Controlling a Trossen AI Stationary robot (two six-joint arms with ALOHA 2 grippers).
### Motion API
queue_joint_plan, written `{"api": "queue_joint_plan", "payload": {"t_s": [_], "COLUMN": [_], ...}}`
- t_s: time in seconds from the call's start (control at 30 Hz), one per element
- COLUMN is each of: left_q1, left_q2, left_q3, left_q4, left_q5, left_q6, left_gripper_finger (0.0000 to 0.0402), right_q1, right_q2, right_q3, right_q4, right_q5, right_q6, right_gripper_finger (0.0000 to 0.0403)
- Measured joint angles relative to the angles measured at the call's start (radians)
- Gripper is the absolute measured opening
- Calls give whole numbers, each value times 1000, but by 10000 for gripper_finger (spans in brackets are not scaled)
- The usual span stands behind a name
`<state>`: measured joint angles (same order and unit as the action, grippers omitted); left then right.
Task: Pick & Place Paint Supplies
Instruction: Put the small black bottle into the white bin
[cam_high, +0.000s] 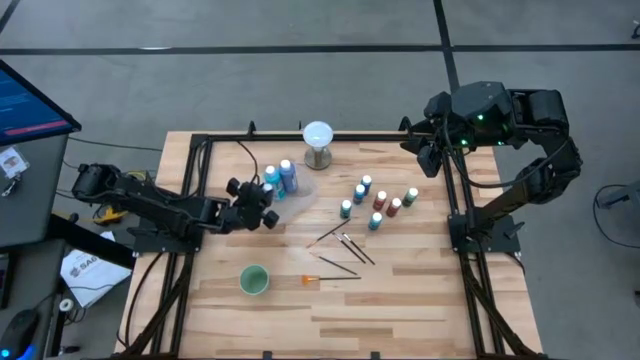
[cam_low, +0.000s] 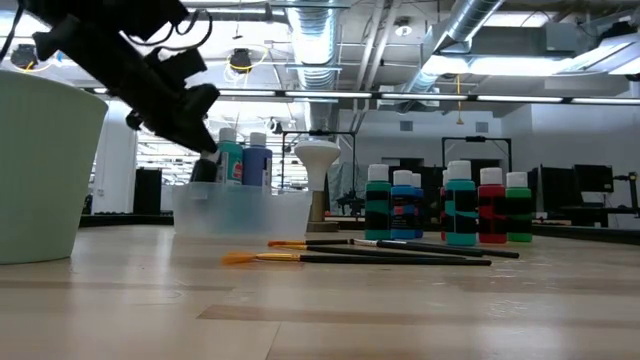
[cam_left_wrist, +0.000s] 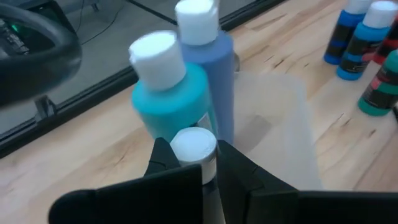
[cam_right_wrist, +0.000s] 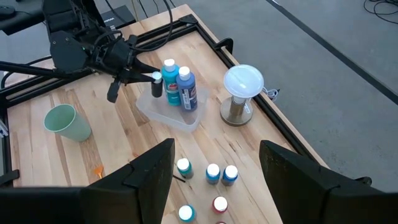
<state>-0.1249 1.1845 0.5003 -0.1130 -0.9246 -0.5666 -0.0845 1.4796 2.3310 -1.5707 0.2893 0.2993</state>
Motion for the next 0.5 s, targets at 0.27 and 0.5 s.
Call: {"api": "queue_joint_plan", "payload": {"t_s": [0.27,0.5], "left_q1": [0,0], "left_q2": [0,0], "left_q3": [-27,-49], "left_q4": [34,48], "left_q5": [-9,-11], "left_q6": [-17,-22], "left_gripper_finger": [1,1], "right_q1": [0,0], "right_q2": [0,0], "right_q3": [0,0], "right_q4": [0,0], "right_q5": [0,0], "right_q6": [0,0], "right_gripper_finger": [230,230]}}
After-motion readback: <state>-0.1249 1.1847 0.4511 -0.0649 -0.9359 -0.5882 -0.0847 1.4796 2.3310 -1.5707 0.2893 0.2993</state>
